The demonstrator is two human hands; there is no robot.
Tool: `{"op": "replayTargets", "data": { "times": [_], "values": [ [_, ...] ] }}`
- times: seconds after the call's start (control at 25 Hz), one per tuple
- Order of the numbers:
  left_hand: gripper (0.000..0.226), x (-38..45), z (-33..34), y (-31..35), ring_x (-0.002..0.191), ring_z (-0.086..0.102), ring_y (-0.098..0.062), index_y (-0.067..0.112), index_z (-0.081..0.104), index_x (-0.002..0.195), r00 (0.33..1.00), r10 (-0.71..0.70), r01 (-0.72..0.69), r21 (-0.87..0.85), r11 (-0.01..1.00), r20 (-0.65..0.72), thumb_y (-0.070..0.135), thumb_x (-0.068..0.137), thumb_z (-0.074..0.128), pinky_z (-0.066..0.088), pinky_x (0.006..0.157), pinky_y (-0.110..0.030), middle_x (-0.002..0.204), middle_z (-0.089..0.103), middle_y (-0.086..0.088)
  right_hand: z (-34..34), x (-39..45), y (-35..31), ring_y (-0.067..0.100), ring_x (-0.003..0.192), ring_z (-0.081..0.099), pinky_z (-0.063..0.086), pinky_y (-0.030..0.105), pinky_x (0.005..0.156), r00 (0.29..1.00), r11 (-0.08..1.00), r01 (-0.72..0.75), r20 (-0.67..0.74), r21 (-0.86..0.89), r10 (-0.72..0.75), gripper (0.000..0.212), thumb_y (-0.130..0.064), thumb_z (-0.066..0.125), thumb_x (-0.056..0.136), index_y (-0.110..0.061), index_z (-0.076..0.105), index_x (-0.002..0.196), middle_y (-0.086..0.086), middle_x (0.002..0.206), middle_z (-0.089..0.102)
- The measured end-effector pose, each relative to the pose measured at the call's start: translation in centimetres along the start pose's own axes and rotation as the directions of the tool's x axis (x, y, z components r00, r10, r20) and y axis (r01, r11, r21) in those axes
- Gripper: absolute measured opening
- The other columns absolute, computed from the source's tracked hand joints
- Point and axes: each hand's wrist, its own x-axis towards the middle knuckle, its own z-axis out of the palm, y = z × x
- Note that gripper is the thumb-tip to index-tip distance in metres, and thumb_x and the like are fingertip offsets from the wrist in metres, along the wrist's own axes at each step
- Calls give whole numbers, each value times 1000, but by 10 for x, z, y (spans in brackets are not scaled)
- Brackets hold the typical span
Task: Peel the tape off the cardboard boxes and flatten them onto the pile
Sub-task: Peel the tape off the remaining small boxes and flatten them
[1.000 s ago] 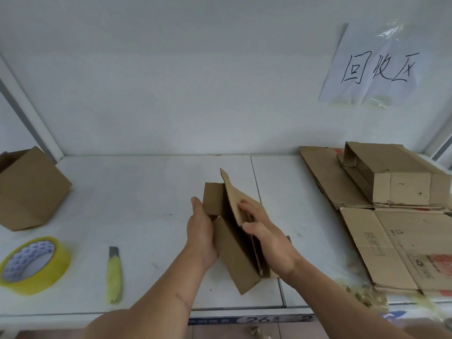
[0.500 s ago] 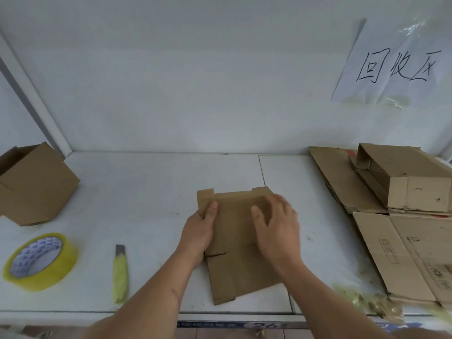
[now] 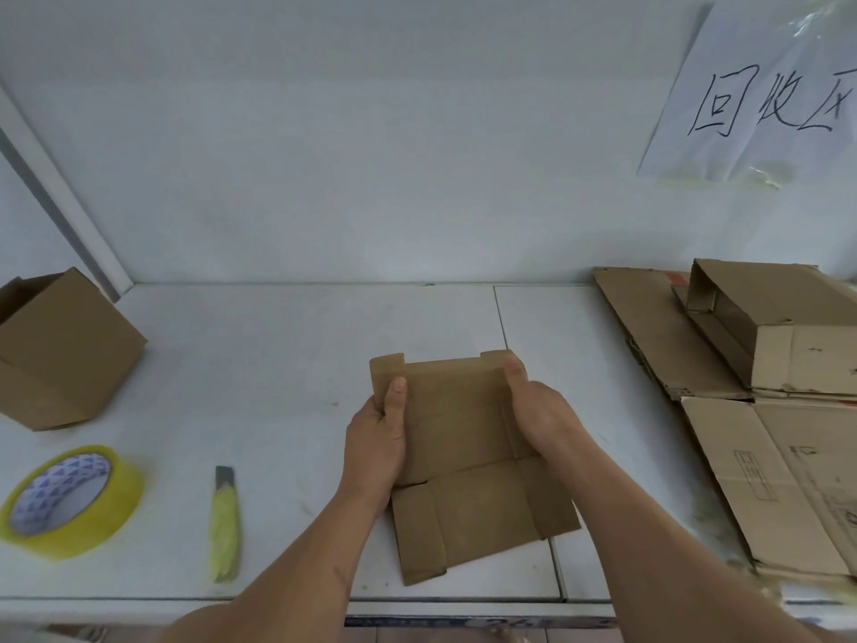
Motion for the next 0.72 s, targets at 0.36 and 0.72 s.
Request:
{"op": "replayTargets", "data": {
  "times": [0.36,0.72],
  "values": [
    [56,3,-3,1,93,66,-11,23,71,97,996,-52,52,6,999,74,68,90,38,53,87,-33,97,72,5,-19,0,14,26,101,69,51,46,97,939,829,-258,330,495,96,76,-88,50,69,-30,72,112,3,108,74],
    [62,-6,7,2,68,54,-16,9,49,64,993,86,-65,233,970,-78,60,96,33,37,59,-27,69,59,-3,-15,-10,8,27,124,50,39,41,106,998,997,16,56,80,-20,82,-74,24,92,-12,50,139,8,137,54]
  ]
}}
